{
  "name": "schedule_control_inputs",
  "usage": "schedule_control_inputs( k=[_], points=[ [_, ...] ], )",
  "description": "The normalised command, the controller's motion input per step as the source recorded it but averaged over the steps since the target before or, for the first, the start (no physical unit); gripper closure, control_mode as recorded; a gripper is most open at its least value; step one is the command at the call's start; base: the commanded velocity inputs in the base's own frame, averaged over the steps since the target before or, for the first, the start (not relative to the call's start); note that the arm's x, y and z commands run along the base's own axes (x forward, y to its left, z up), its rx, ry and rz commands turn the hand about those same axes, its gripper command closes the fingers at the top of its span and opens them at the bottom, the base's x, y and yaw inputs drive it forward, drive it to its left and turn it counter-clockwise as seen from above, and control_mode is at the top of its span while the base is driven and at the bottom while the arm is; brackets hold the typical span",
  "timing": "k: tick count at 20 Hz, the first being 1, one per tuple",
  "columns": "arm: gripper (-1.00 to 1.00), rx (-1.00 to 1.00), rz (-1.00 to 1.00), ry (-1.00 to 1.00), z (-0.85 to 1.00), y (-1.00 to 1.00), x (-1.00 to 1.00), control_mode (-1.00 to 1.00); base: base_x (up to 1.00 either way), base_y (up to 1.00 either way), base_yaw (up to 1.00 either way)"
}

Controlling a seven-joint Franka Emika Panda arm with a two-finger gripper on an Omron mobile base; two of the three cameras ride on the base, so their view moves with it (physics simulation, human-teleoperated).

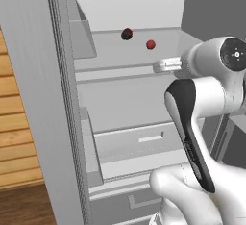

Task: Take the strawberry from the fridge and place it on top of the pancake, located on the dining counter.

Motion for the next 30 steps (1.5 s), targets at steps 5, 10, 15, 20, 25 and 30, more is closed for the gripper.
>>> schedule_control_inputs(
  k=[5, 10, 15, 20, 25, 30],
  points=[
    [-1.0, 0.1, 0.0, -0.02, 0.0, -0.02, 0.87, -1.0, 0.0, 0.0, 0.0],
    [-1.0, 0.02, -0.03, 0.07, 0.0, -0.01, 0.85, -1.0, 0.0, 0.0, 0.0],
    [-1.0, 0.0, -0.06, 0.04, 0.0, -0.04, 0.83, -1.0, 0.0, 0.0, 0.0],
    [-1.0, 0.01, -0.01, 0.03, 0.08, -0.06, 0.5, -1.0, 0.0, 0.0, 0.0],
    [-1.0, 0.0, 0.0, 0.09, -0.03, -0.03, 0.52, -1.0, 0.0, 0.0, 0.0],
    [-1.0, 0.0, 0.0, 0.01, -0.12, 0.0, 0.49, -1.0, 0.0, 0.0, 0.0]
  ],
)
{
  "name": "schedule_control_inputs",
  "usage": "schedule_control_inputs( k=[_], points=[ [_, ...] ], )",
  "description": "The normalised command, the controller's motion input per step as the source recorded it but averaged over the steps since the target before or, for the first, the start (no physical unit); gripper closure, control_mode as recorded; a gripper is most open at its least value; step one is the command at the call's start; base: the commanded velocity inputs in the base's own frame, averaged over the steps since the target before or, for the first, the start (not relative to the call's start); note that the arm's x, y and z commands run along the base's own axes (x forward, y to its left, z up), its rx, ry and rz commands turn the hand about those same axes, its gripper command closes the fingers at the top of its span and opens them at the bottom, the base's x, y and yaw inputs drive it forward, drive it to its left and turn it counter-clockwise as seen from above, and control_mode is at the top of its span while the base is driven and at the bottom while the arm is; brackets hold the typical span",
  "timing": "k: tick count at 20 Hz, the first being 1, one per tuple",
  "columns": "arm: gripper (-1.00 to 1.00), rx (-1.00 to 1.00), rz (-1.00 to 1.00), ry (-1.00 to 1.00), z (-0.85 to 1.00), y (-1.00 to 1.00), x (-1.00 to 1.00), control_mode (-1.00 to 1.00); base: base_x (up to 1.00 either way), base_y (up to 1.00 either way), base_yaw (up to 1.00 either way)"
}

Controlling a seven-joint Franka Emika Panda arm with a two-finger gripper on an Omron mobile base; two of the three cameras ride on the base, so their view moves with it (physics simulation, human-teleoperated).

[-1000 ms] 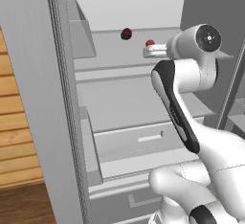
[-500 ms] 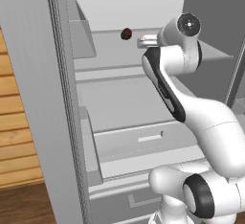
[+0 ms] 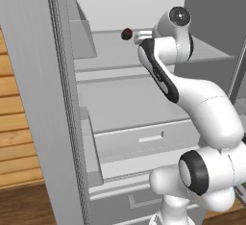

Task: Take the strawberry from the fridge and place it on top of the pancake, located on the dining counter.

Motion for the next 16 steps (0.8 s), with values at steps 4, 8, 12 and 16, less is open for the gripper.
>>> schedule_control_inputs(
  k=[4, 8, 12, 16],
  points=[
    [-1.0, 0.0, 0.0, 0.0, -0.15, 0.0, 0.37, -1.0, 0.0, 0.0, 0.0],
    [-1.0, 0.0, 0.0, 0.0, -0.17, 0.02, 0.18, -1.0, 0.0, 0.0, 0.0],
    [-1.0, -0.01, 0.0, 0.0, -0.2, 0.0, 0.16, -1.0, 0.0, 0.0, 0.0],
    [-1.0, -0.08, 0.0, 0.0, -0.39, 0.0, 0.03, -1.0, 0.0, 0.0, 0.0]
  ],
)
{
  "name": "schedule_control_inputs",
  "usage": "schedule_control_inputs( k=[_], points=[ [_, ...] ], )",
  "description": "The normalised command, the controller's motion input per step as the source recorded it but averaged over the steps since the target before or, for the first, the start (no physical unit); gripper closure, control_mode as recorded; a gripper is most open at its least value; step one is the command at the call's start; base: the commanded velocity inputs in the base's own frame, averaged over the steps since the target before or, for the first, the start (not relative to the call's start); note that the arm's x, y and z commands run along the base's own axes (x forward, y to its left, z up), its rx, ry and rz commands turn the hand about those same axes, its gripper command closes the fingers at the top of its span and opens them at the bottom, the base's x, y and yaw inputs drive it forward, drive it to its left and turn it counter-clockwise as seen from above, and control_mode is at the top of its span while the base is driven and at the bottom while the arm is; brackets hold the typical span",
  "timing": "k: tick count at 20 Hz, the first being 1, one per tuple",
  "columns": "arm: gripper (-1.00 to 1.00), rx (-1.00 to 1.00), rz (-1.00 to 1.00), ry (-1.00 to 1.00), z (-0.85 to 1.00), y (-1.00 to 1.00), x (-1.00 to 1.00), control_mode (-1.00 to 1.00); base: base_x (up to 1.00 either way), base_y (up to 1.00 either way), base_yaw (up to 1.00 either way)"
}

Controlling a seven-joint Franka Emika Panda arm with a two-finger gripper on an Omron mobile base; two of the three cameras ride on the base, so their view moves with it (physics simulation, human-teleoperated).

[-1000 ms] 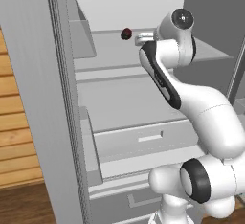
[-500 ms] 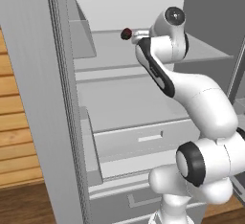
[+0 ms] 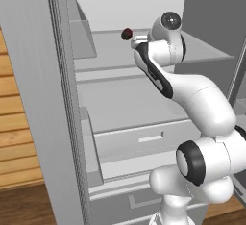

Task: Take the strawberry from the fridge and place it on top of the pancake, located on the dining counter.

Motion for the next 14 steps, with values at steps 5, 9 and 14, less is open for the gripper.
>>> schedule_control_inputs(
  k=[5, 9, 14],
  points=[
    [-1.0, -0.02, 0.0, 0.0, -0.24, 0.0, 0.04, -1.0, 0.0, 0.0, 0.0],
    [1.0, 0.0, 0.0, 0.0, -0.08, 0.0, 0.02, -1.0, 0.0, 0.0, 0.0],
    [1.0, 0.0, 0.0, 0.0, -0.05, 0.0, 0.02, -1.0, 0.0, 0.0, 0.0]
  ],
)
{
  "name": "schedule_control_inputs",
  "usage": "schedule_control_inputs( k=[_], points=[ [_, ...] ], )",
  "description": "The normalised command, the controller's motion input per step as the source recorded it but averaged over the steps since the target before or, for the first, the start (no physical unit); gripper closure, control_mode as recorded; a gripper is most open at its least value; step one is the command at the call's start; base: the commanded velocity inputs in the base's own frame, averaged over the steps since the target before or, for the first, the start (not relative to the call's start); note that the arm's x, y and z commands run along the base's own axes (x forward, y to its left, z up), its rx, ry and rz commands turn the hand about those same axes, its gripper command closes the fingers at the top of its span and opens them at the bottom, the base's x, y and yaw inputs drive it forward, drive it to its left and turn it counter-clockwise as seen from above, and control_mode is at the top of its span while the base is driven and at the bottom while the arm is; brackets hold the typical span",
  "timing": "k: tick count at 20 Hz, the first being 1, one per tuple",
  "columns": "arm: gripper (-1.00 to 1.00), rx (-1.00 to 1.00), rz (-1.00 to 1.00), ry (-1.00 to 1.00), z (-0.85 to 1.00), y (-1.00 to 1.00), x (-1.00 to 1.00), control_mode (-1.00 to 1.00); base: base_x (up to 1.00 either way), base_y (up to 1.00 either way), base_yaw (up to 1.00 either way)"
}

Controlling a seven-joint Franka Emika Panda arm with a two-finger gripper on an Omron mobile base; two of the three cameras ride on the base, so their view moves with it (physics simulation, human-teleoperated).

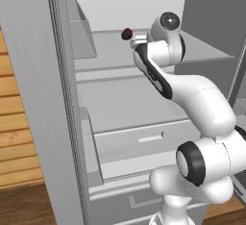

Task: Take the strawberry from the fridge and place it on top of the pancake, located on the dining counter.

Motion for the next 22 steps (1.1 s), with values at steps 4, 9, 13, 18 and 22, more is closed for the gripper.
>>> schedule_control_inputs(
  k=[4, 9, 13, 18, 22],
  points=[
    [1.0, 0.0, 0.0, 0.0, 0.0, 0.0, 0.0, -1.0, 0.0, 0.0, 0.0],
    [1.0, 0.03, 0.01, -0.05, 0.0, -0.04, -0.32, -1.0, 0.0, 0.0, 0.0],
    [1.0, 0.08, 0.03, -0.03, 0.0, -0.05, -0.96, -1.0, 0.0, 0.0, 0.0],
    [1.0, 0.04, 0.02, -0.03, 0.08, -0.03, -1.0, -1.0, 0.0, 0.0, 0.0],
    [1.0, 0.0, 0.0, 0.18, 0.22, -0.03, -1.0, -1.0, 0.0, 0.0, 0.0]
  ],
)
